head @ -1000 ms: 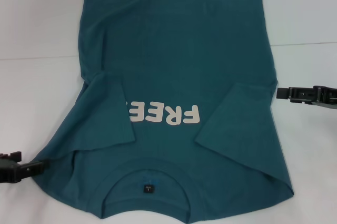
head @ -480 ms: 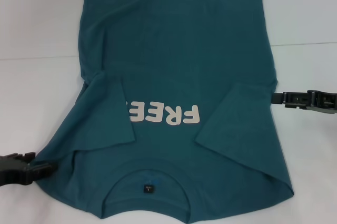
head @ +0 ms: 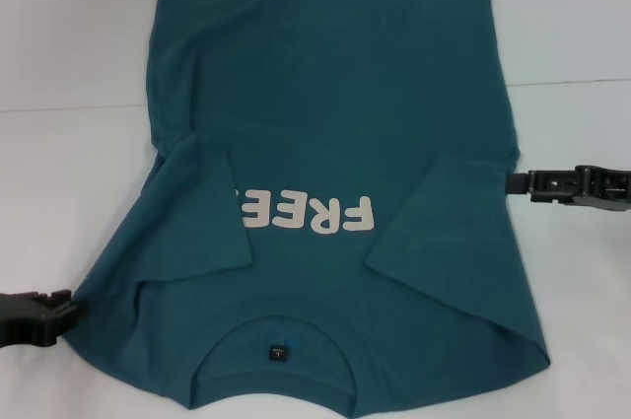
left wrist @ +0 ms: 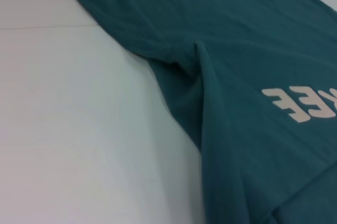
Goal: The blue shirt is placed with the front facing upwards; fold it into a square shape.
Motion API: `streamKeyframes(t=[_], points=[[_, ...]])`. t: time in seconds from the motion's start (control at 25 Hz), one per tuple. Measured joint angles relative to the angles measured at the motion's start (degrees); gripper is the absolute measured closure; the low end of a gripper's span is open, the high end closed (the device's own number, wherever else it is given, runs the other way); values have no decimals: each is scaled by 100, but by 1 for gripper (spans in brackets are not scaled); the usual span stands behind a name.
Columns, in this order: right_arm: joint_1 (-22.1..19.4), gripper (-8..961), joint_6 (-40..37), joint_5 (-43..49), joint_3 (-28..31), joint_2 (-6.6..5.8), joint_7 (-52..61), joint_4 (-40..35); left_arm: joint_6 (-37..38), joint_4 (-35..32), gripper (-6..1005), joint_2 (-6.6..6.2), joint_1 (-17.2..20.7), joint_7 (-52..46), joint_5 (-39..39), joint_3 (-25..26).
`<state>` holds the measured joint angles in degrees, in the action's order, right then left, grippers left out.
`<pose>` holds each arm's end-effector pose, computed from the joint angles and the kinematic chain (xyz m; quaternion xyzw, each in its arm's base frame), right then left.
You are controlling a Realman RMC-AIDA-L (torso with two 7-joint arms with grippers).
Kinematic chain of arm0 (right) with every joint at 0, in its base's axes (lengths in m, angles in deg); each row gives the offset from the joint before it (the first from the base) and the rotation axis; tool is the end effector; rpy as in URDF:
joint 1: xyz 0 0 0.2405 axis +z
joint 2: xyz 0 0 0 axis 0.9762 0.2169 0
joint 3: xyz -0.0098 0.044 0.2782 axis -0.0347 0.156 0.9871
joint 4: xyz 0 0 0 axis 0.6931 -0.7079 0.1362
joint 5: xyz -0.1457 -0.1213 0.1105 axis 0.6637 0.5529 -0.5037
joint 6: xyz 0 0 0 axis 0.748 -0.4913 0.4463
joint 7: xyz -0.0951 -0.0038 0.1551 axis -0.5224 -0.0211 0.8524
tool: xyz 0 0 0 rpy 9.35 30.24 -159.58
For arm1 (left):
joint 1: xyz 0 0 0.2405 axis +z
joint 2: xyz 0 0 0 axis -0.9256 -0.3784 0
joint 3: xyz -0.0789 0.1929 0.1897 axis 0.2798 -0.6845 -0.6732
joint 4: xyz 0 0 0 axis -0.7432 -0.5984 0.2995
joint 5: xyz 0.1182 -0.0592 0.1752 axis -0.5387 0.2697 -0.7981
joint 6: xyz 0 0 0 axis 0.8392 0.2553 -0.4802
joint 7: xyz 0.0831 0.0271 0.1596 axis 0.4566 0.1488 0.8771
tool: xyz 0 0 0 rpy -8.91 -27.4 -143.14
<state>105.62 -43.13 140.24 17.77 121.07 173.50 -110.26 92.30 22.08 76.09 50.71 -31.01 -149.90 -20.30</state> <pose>0.3238 0.3973 0.0365 -0.7752 0.5659 0.2130 0.1830 -0.3732 0.3501 -0.0196 -0.8511 -0.4154 -0.0861 0.3091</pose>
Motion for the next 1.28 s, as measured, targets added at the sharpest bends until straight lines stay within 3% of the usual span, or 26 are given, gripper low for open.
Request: streamKeyframes(t=[0.28,0.52,0.96,1.28], points=[[139,251,-640,318,11,-100,677,-593,35,10,833,-1,-44,-15,-80,-11],[324,251,-1378,1128,46,-234,1493,-986,222,-29,1002,0,-77,-118,-76,-3],[197,250,-1663,2050,72,-189,1815,-847,533,-91,998,9,-144,-119,-31,24],[157,249,-1576,2241,17,-22,1646,-511,706,-224,998,23,-154,-122,1,42]])
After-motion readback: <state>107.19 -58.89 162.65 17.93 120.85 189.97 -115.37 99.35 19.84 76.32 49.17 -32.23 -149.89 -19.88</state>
